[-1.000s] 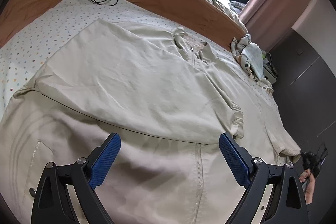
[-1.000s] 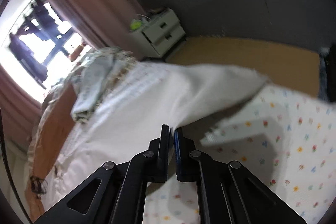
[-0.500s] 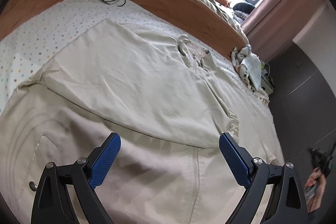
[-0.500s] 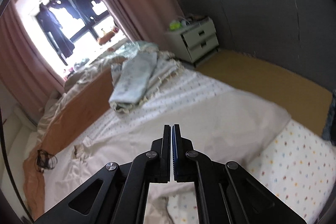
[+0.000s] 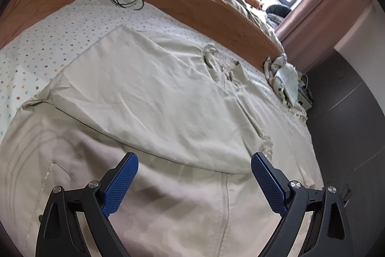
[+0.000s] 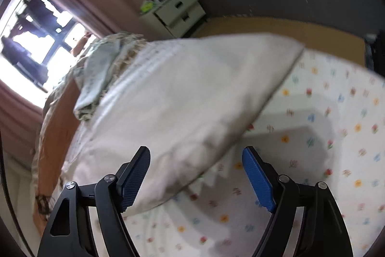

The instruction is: Fold large clothes

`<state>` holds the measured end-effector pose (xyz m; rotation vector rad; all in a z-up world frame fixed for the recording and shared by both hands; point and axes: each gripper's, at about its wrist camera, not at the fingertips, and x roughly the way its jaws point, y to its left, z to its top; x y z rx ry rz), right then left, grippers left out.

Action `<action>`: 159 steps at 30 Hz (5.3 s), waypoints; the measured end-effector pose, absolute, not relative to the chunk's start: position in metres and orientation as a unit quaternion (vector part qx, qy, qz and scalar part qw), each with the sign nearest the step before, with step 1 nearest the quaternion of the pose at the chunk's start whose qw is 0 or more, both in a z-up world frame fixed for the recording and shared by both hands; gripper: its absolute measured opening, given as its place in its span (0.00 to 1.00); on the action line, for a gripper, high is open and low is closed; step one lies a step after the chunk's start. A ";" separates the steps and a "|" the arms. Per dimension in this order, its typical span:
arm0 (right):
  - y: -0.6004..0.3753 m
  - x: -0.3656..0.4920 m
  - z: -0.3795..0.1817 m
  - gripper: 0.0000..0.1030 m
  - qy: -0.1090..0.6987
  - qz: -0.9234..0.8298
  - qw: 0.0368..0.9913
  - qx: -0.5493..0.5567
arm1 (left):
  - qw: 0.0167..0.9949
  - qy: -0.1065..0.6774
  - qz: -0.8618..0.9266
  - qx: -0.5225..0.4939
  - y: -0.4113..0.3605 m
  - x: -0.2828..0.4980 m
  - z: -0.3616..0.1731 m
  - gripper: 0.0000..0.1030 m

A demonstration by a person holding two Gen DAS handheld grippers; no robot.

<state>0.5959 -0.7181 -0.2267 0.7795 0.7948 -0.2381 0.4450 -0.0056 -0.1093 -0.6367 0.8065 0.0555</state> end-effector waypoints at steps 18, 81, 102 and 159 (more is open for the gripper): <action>-0.745 0.633 -0.211 0.06 0.341 -0.150 0.840 0.396 | 0.891 0.375 0.038 -0.255 -0.032 0.438 -0.100 0.92; -0.435 0.571 -0.140 0.72 0.525 0.199 0.816 0.134 | 0.886 0.386 0.053 -0.252 -0.029 0.437 -0.128 0.92; -0.651 0.566 -0.171 0.72 0.460 -0.029 0.851 0.252 | 0.894 0.364 0.017 -0.262 -0.050 0.436 -0.103 0.92; -0.187 0.649 -0.030 0.67 0.412 0.270 0.868 0.062 | 0.849 0.338 0.086 -0.398 0.040 0.416 -0.120 0.92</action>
